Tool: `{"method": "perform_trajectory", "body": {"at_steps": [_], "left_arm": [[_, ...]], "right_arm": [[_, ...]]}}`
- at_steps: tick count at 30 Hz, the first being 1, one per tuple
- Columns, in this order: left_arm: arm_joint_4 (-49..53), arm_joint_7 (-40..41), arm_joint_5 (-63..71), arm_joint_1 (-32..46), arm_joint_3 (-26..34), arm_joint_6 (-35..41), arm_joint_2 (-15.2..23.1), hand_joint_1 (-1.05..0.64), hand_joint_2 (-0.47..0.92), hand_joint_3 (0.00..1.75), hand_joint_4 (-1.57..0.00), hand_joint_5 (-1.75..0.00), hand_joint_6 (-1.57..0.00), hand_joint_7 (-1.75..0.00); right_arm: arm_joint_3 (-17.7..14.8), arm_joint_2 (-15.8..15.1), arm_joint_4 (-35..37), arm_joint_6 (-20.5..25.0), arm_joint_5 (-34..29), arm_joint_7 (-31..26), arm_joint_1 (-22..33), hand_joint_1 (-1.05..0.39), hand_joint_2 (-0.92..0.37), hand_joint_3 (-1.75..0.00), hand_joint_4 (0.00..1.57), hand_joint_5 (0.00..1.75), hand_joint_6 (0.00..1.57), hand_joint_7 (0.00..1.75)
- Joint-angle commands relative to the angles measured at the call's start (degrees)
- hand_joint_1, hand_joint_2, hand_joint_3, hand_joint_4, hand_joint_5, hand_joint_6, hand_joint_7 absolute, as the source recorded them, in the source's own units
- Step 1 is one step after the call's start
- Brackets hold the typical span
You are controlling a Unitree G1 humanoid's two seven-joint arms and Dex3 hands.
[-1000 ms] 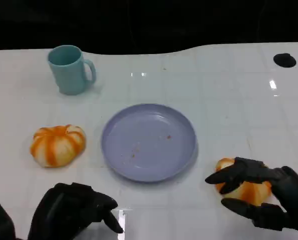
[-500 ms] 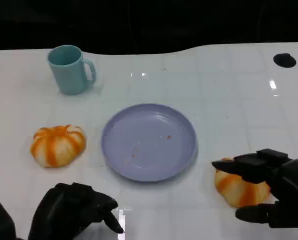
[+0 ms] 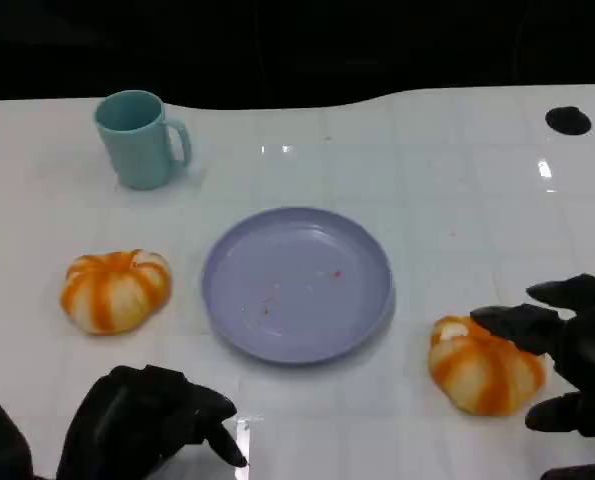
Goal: Grasp the bread from the table and place it into the plate.
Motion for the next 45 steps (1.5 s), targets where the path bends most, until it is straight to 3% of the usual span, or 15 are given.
{"method": "perform_trajectory", "body": {"at_steps": [1,17,45], "left_arm": [[-0.57,0.49,-0.15,0.54,0.17,0.00,0.38,-0.95,0.85,0.00,-1.28,-0.86,-1.56,-0.01],[-2.58,1.57,0.10,1.50,-0.49,1.12,0.03,-0.95,0.85,0.00,-1.29,-0.83,-1.57,-0.01],[-2.92,1.49,-0.33,1.55,-0.67,1.29,0.17,-0.94,0.85,0.00,-1.29,-0.84,-1.57,-0.02]], "right_arm": [[1.62,-2.01,1.92,0.85,-2.48,-0.12,-1.63,-0.56,-0.87,0.00,0.22,0.23,0.35,0.01],[8.39,-1.12,9.87,3.43,-6.41,-2.39,-7.12,-0.60,-0.89,0.00,0.26,0.17,0.38,0.01],[15.44,2.14,11.75,11.04,-8.63,-0.98,-12.45,-0.51,-0.85,0.00,0.33,0.17,0.41,0.02]]}}
